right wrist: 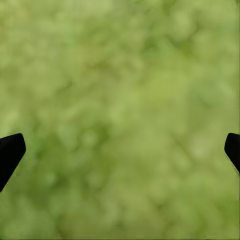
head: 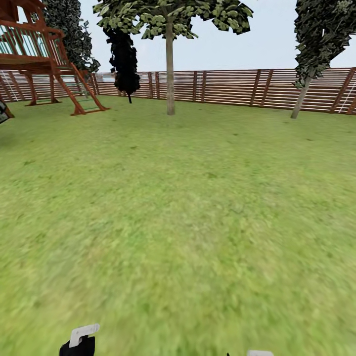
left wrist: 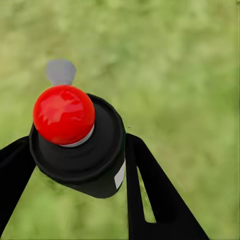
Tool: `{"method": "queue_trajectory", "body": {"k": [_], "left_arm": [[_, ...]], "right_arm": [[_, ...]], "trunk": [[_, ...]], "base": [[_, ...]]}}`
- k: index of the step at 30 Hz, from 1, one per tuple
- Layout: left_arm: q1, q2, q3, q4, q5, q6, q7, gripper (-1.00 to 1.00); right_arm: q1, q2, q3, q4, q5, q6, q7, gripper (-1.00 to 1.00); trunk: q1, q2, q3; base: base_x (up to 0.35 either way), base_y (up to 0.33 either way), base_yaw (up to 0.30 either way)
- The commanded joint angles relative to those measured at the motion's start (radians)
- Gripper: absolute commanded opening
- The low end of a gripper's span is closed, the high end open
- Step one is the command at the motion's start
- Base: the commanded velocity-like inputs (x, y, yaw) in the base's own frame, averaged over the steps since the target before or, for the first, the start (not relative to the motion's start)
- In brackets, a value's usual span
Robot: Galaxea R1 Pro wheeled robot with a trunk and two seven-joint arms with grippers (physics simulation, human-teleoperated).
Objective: In the garden, pick up the pesticide atomizer on the floor and spray pesticide onto both trees until each tree trunk is fully covered.
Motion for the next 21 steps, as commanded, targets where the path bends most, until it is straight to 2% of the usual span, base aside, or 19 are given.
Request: {"method": "queue_trajectory", "body": {"k": [1, 21], "left_arm": [[-0.001, 0.0, -0.002, 0.001, 0.005, -0.003, -0.001, -1.0], [0.0, 0.0, -0.002, 0.001, 0.005, -0.003, -0.001, -1.0]], "right_arm": [[-0.001, 0.0, -0.009, 0.001, 0.006, -0.003, 0.005, 1.0], [-0.001, 0.0, -0.008, 0.001, 0.006, -0.003, 0.005, 1.0]], "trunk": [[0.0, 0.0, -0.001], [0.0, 0.0, -0.001]], "base": [[0.339, 0.0, 0.0], [0.339, 0.0, 0.0]]}}
